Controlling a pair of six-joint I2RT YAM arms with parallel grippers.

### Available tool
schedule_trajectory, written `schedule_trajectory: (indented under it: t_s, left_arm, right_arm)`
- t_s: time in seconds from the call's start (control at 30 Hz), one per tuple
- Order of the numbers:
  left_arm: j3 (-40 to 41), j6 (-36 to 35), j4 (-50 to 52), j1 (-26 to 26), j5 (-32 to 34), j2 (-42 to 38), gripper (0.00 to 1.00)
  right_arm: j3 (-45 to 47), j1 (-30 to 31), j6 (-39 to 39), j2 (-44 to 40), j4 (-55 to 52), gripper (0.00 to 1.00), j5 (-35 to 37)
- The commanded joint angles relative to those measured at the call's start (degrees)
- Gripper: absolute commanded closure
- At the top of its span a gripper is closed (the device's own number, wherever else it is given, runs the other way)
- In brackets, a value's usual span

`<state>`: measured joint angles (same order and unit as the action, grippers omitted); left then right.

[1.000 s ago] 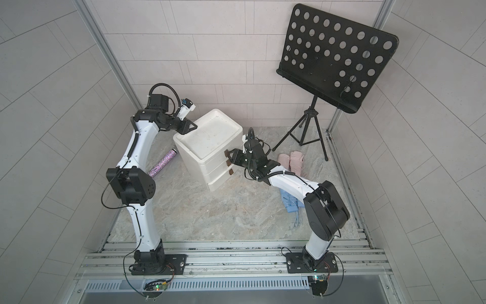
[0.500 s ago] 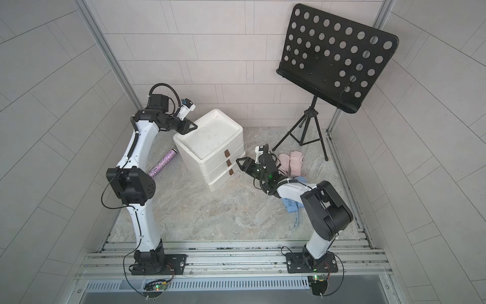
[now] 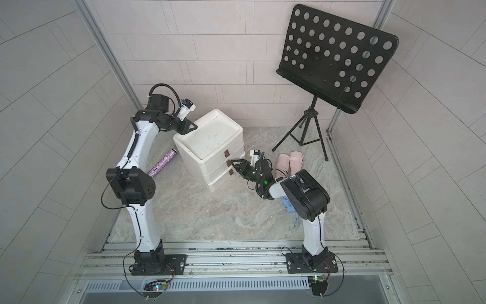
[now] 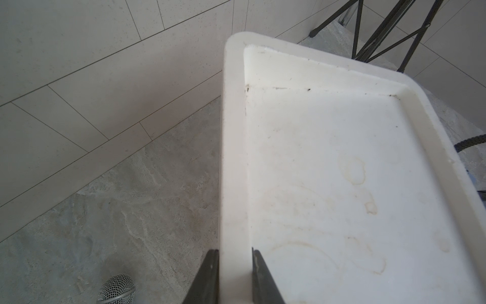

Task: Place the umbrella in the drawer by color
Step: Open the drawer in the storage box.

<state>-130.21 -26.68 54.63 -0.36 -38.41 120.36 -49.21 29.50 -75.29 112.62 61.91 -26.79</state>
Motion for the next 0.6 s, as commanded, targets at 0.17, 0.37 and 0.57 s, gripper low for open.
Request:
schedule_trajectory:
  t_s: [0.17,0.37,0.57]
  left_arm:
    - [1.6,1.6,7.6,-0.9,-4.0,-1.0,0.81]
    - [1.6,1.6,7.6,-0.8,-4.0,-1.0,0.81]
    - [1.6,1.4,7.8,-0.8,-3.9,-1.1,0.82]
  right_arm:
    - [-2.4,1.5,-4.4,3.4,9.8,0.47,-0.3]
    - [-2.9,1.5,-6.7,5.5,13.9,0.52,-0.2]
    - [-3.3,1.7,-7.4,6.8,14.8,0.57,0.0]
